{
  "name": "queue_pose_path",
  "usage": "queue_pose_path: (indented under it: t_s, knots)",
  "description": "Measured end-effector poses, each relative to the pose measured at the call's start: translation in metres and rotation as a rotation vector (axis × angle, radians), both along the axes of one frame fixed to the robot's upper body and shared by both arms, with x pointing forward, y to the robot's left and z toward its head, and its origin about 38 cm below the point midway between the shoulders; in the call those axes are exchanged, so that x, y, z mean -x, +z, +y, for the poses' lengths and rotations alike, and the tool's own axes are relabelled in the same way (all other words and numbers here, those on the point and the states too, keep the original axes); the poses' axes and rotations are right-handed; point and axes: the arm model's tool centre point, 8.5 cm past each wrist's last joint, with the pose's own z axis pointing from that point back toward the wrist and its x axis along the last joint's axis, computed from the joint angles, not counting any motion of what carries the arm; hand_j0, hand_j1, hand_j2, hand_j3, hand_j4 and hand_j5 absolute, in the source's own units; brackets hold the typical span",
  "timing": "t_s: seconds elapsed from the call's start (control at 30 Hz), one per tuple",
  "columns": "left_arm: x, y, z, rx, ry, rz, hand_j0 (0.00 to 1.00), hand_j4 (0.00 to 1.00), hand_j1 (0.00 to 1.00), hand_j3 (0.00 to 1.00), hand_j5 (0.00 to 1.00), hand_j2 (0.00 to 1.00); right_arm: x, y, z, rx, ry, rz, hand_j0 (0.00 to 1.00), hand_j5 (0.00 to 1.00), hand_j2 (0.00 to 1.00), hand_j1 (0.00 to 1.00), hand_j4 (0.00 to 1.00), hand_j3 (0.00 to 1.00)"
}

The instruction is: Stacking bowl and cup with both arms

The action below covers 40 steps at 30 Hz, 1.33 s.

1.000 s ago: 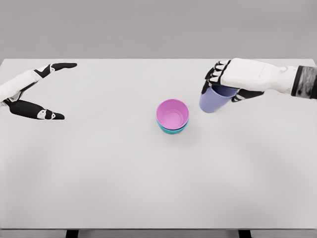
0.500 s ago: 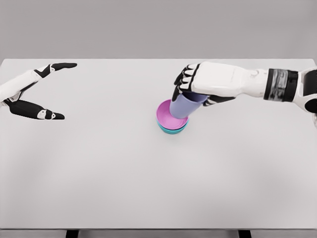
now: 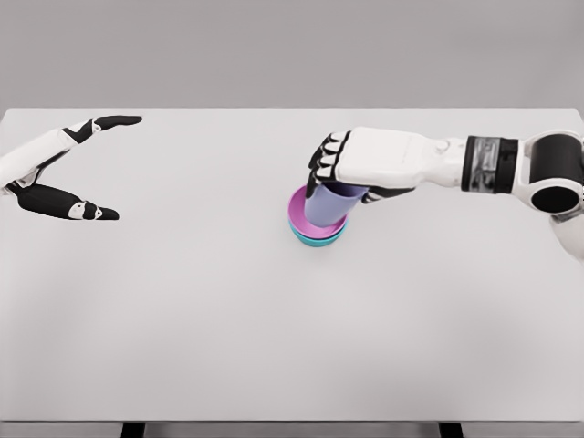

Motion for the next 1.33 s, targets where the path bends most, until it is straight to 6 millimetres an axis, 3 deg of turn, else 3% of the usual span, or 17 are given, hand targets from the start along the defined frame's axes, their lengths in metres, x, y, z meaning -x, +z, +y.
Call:
queue_pose_path:
  t_s: [0.5,0.53,0.57,0.6,0.87,0.93,1.03,1.2,1.33]
  knots:
    - [0.000,0.000,-0.001,0.001,-0.001,-0.001,1.00,1.00,1.00,1.00,1.00,1.00,-0.012,-0.012,0.013,0.038,-0.007,0.005,0.67,0.67,0.67,0.67,0.67,0.67]
    - [0.000,0.000,-0.001,0.001,-0.001,-0.001,1.00,1.00,1.00,1.00,1.00,1.00,-0.012,-0.013,0.014,0.039,-0.007,0.005,0.72,0.72,0.72,0.72,0.72,0.72]
    - [0.000,0.000,-0.001,0.001,-0.001,-0.001,1.00,1.00,1.00,1.00,1.00,1.00,-0.012,-0.013,0.014,0.039,-0.005,0.005,0.89,0.89,0.89,0.89,0.89,0.89]
    - [0.000,0.000,-0.001,0.001,-0.001,-0.001,1.00,1.00,1.00,1.00,1.00,1.00,-0.011,-0.012,0.014,0.040,-0.003,0.002,1.00,1.00,1.00,1.00,1.00,1.00]
    - [0.000,0.000,0.000,0.001,0.000,0.000,1.00,1.00,1.00,1.00,1.00,1.00,-0.007,0.001,0.013,0.025,0.007,-0.030,1.00,1.00,1.00,1.00,1.00,1.00]
    - [0.000,0.000,0.000,0.001,0.000,0.000,1.00,1.00,1.00,1.00,1.00,1.00,-0.008,0.022,0.000,-0.025,-0.016,-0.061,1.00,1.00,1.00,1.00,1.00,1.00]
    - [0.000,0.000,0.000,0.001,-0.001,0.000,1.00,1.00,1.00,1.00,1.00,1.00,-0.002,0.058,-0.041,-0.103,-0.078,-0.109,1.00,1.00,1.00,1.00,1.00,1.00]
    - [-0.001,-0.001,0.003,0.003,0.011,0.001,1.00,1.00,1.00,1.00,1.00,1.00,0.022,0.014,-0.120,-0.007,-0.233,0.024,1.00,1.00,1.00,1.00,1.00,1.00]
    - [0.003,-0.011,0.006,0.009,0.020,0.027,1.00,1.00,1.00,1.00,1.00,1.00,0.028,0.025,-0.145,0.051,-0.278,0.013,1.00,1.00,1.00,1.00,1.00,1.00]
